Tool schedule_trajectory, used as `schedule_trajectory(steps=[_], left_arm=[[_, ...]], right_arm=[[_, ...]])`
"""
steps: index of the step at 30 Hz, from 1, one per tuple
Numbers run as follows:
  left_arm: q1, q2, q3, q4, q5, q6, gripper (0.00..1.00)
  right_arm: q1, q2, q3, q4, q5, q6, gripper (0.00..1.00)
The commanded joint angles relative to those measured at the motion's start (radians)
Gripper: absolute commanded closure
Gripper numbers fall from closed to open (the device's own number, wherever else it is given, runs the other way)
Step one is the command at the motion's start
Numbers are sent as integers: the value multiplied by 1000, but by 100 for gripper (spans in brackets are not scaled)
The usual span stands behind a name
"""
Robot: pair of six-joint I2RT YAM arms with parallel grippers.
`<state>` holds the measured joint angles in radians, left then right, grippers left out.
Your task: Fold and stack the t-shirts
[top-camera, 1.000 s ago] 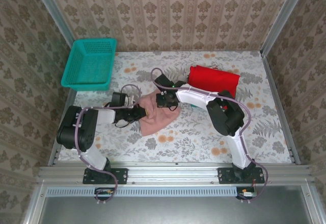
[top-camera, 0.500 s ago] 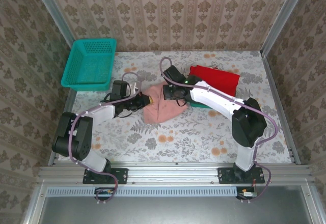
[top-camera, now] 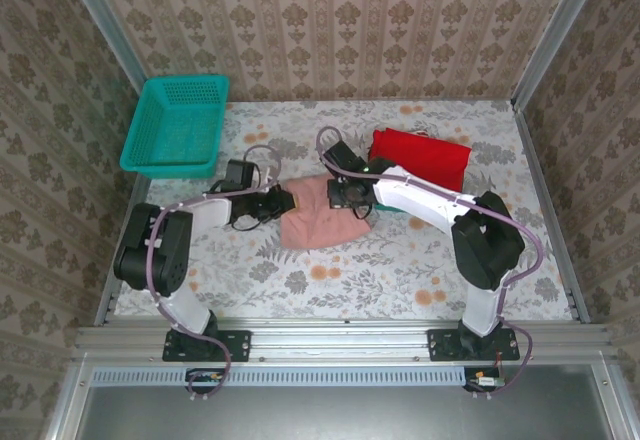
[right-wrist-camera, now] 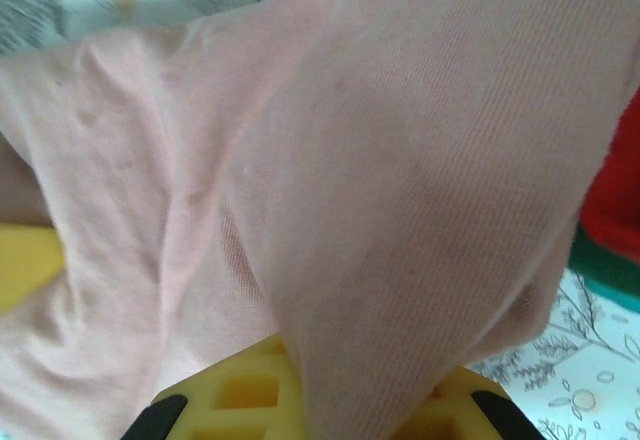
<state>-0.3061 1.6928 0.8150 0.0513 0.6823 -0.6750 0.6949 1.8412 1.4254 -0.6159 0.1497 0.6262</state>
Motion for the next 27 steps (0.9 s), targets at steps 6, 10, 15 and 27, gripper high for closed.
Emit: schedule_trajectory(steps=[6, 10, 15, 27], left_arm=[[79, 52, 27, -118, 40, 159, 71], [78, 62, 55, -170, 55, 199, 61], [97, 25, 14, -137, 79, 186, 54], [223, -79, -9, -140, 106, 161, 48]], right_arm=[[22, -6, -92, 30, 24, 100, 100], [28, -34, -152, 63, 17, 122, 100], [52, -55, -79, 15, 44, 88, 100], [77, 8, 298, -231, 209, -161, 100]])
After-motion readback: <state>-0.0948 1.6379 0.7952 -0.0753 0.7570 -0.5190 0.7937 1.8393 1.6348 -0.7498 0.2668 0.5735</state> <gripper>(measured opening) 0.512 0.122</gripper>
